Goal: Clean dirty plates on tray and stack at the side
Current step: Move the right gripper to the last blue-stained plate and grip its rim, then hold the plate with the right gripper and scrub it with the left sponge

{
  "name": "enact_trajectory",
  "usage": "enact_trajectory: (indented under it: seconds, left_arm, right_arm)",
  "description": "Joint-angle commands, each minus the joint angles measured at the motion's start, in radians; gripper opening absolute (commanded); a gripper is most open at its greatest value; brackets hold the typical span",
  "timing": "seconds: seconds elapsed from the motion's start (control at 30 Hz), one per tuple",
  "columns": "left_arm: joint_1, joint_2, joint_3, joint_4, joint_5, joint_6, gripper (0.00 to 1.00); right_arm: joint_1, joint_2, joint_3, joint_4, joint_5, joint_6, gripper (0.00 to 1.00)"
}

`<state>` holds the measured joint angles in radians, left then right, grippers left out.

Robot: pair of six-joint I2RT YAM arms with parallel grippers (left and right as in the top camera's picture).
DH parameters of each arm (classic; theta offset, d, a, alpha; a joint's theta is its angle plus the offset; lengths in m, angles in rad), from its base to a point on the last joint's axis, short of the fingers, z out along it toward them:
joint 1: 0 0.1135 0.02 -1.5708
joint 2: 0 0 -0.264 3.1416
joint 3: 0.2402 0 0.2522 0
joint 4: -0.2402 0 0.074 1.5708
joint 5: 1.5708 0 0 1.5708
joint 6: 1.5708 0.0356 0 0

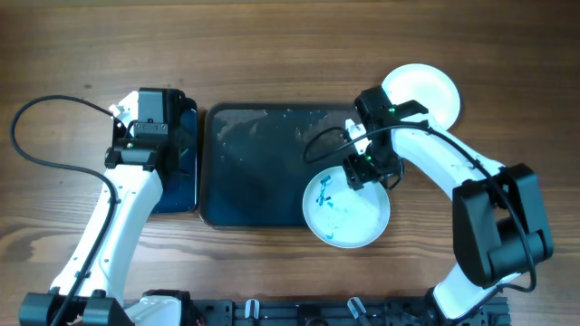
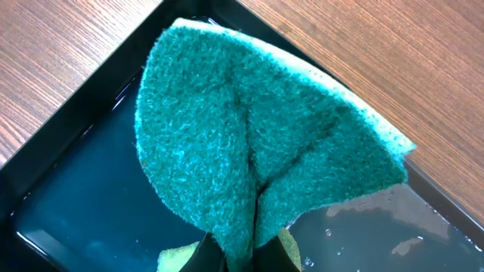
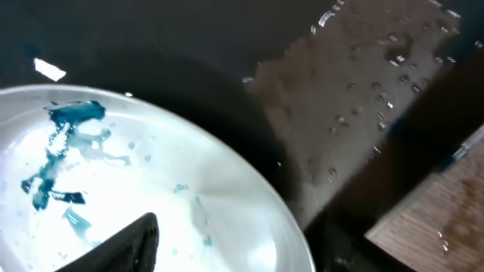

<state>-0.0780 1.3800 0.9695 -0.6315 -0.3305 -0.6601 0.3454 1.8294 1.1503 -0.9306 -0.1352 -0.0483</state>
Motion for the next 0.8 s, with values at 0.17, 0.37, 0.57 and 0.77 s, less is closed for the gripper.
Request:
enact_trajectory:
  seconds: [0.17,0.37,0.57,0.77]
  left_arm:
    - [0.004,-0.005,-0.001,0.008,0.002,-0.003,0.04]
    - [0.002,-0.005,-0.001,0.018,0.185,0.002,0.04]
    - [-0.030,-0.005,-0.001,0.066,0.467,0.028,0.04]
    - [-0.216,0.071,-0.001,0.219,0.483,0.023,0.04]
  right_arm:
    - [0.002,0.013,-0.060,0.131,-0.031,0.009,0.07]
    - [0.002,0.013,-0.056,0.374,-0.031,0.056,0.04]
    - [0.003,0.018,-0.056,0.592,-0.043,0.020,0.04]
    - [0.005,0.106,-0.056,0.660,-0.087,0.025,0.04]
